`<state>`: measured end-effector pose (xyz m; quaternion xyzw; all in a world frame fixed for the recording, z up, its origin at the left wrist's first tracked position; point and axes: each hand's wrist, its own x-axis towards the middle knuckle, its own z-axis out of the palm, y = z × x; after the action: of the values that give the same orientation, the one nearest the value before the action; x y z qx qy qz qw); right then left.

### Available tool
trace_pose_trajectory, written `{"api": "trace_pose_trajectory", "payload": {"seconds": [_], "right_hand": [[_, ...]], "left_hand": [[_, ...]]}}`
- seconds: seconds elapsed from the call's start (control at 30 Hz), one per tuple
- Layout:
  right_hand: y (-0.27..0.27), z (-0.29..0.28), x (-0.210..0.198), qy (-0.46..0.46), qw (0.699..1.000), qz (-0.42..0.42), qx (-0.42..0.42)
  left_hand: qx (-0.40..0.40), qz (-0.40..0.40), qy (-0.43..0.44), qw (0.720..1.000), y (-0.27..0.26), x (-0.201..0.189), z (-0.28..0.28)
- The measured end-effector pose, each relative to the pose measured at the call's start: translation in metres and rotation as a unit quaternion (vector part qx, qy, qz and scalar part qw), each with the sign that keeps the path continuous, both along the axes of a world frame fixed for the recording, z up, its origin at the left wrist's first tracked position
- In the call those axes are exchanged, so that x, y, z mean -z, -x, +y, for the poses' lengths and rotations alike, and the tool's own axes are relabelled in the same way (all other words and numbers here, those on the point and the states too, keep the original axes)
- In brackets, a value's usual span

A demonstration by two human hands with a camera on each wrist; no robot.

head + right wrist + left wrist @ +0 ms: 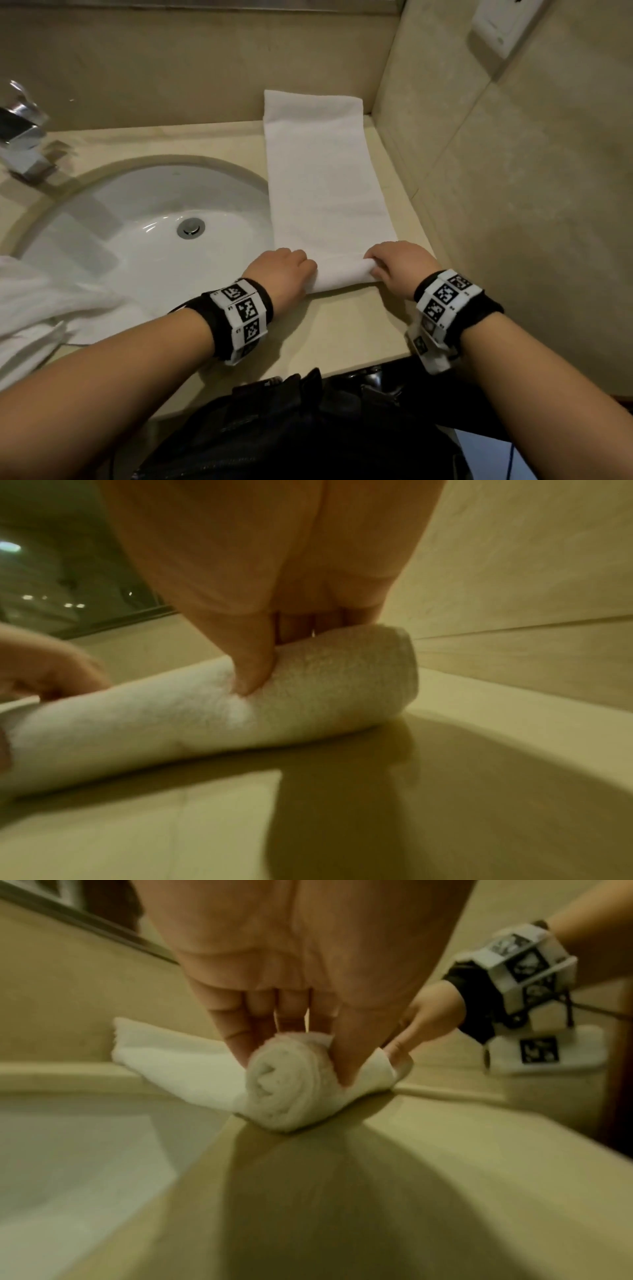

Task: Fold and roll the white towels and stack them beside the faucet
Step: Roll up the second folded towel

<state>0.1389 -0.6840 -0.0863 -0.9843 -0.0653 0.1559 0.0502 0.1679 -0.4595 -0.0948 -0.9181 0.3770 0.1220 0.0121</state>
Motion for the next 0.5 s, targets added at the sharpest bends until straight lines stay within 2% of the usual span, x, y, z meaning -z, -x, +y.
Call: {"api": "trace_pose_trajectory", "payload": {"seconds": [0.07, 0.13, 0.2, 0.27, 0.37, 0.5], "right_hand": [[-0.013, -0.003, -0.003, -0.023, 0.998, 0.049, 0.040], [-0.021, -0.004, -0.004, -0.049, 0.995, 0.048, 0.078], [-0.023, -0.001, -0.002, -0.039, 0.996, -0.036, 0.072], [-0.020, 0.003, 0.000, -0.031, 0.993, -0.114, 0.008], [-0.013, 0.006, 0.006, -0.028, 0.995, -0.065, -0.067], [-0.024, 0.009, 0.013, -0.021, 0.999, -0.018, -0.027]], "left_hand": [[-0.046, 0.067, 0.023, 0.996, -0.010, -0.005, 0.000], [-0.082, 0.128, 0.023, 0.988, -0.022, -0.010, -0.003], [-0.100, 0.159, 0.010, 0.982, -0.035, -0.012, -0.007], [-0.112, 0.185, 0.013, 0.976, -0.047, -0.012, -0.009], [-0.116, 0.197, 0.029, 0.973, -0.057, -0.009, -0.009], [-0.110, 0.172, 0.051, 0.977, -0.062, -0.002, -0.008]]}}
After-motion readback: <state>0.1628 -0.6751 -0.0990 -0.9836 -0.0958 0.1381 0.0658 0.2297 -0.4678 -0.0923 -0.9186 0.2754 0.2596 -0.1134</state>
